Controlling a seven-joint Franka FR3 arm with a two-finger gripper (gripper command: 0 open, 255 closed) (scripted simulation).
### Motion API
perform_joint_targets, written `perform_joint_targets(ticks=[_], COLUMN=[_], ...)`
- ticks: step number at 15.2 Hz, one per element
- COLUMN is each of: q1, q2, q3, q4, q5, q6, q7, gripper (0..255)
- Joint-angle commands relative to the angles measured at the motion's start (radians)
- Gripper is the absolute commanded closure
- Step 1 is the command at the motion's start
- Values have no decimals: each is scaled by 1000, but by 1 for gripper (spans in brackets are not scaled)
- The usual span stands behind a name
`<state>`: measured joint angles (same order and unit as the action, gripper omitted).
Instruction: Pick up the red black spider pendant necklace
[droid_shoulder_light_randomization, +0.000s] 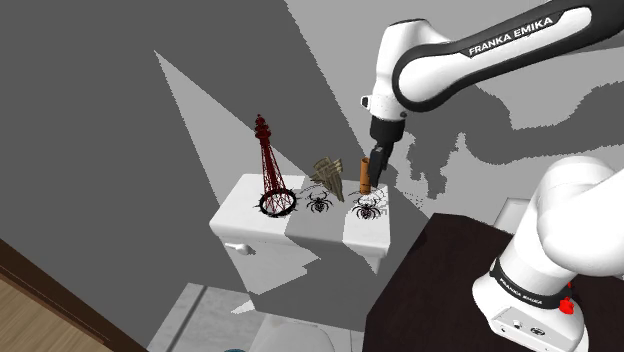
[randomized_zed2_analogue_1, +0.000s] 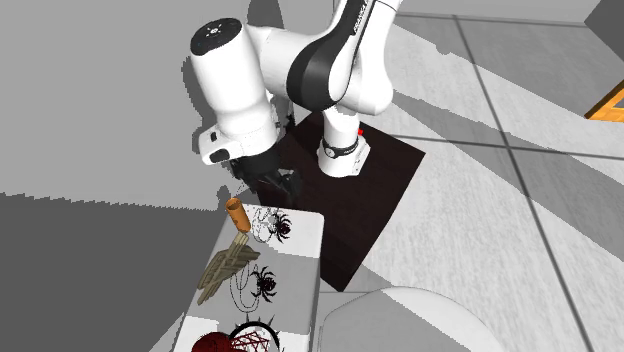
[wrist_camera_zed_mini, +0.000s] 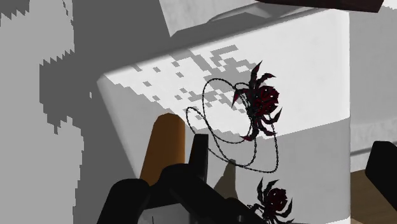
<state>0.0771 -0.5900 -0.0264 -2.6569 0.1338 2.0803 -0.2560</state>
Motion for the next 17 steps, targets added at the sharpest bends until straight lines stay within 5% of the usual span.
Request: perform_joint_targets(ticks=[1, 10, 11, 17], q1=[10, 17, 18, 16], q2=[34, 94, 97, 100], q3=[-8, -11, -10, -13], q4=[-16, -80, -77, -78], q5=[10, 25, 26, 25], q6=[66, 190, 190, 193], q7=[-32, -52, -51, -55], gripper=[0, 0, 255, 255])
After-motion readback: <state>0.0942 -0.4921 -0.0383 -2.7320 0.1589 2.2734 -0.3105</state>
